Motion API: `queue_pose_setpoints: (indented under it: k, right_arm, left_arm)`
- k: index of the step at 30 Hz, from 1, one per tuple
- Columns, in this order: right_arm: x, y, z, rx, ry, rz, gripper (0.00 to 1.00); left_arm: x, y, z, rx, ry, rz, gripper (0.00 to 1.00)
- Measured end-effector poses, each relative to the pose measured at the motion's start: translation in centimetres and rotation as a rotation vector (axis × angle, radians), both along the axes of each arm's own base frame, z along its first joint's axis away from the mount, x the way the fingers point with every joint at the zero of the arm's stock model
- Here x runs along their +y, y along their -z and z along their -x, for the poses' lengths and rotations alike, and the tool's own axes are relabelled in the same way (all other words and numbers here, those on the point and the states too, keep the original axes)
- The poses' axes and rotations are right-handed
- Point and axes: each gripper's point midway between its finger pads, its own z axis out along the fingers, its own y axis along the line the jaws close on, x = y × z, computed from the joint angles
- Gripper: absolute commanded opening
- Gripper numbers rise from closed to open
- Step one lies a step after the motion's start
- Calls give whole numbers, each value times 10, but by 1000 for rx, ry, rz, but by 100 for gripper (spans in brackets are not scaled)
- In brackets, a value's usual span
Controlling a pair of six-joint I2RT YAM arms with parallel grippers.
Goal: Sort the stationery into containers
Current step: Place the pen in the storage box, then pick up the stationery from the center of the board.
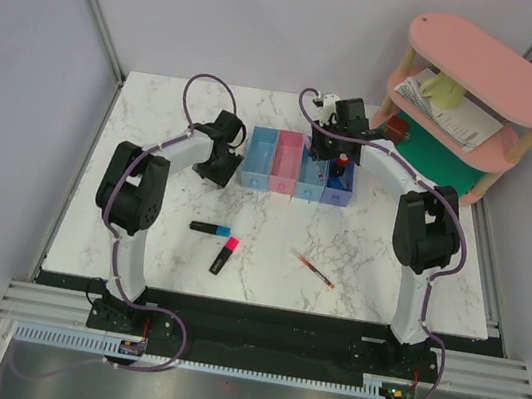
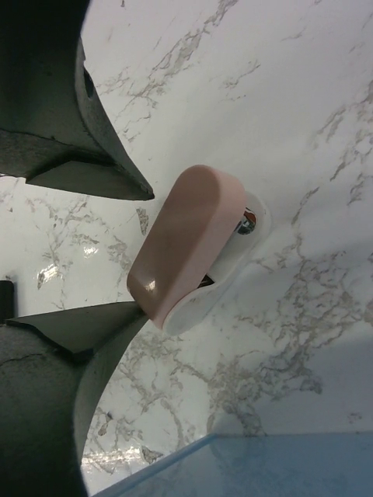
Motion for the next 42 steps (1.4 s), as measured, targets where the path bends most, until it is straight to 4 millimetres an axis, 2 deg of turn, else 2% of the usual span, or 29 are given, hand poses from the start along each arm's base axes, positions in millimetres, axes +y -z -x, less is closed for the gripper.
queue_pose_setpoints:
  k: [5,10,17,20,22,29,35,38,42]
  right_arm:
    - [1,0,0,-2,-5,2,36]
    - [2,0,1,-3,-7,3,41]
    - [2,0,1,-6,-11,7,43]
    - [1,2,1,-6,-12,15,43]
    - [0,4,2,-3,-11,23,43]
    - [-4,12,6,8,-14,46,44]
    - [-9,7,6,-7,-9,65,46]
    - [-13,0,12,-16,-19,78,49]
    - [-20,-13,27,-30,-49,104,59]
  left_arm:
    - [11,0,-4,-20,-19,-32,61]
    - [25,-1,-7,-41,-38,-69,61]
    - [54,-3,-5,-47,-77,-123,61]
    - [59,-6,-6,-52,-88,-118,61]
    - [56,-10,-5,-51,-84,-89,61]
    - [20,-36,0,-63,-48,100,61]
    - [1,-45,-6,-60,-66,186,61]
    - [-4,-42,-16,-57,-81,206,61]
    - [-7,-25,-22,-24,-100,202,60]
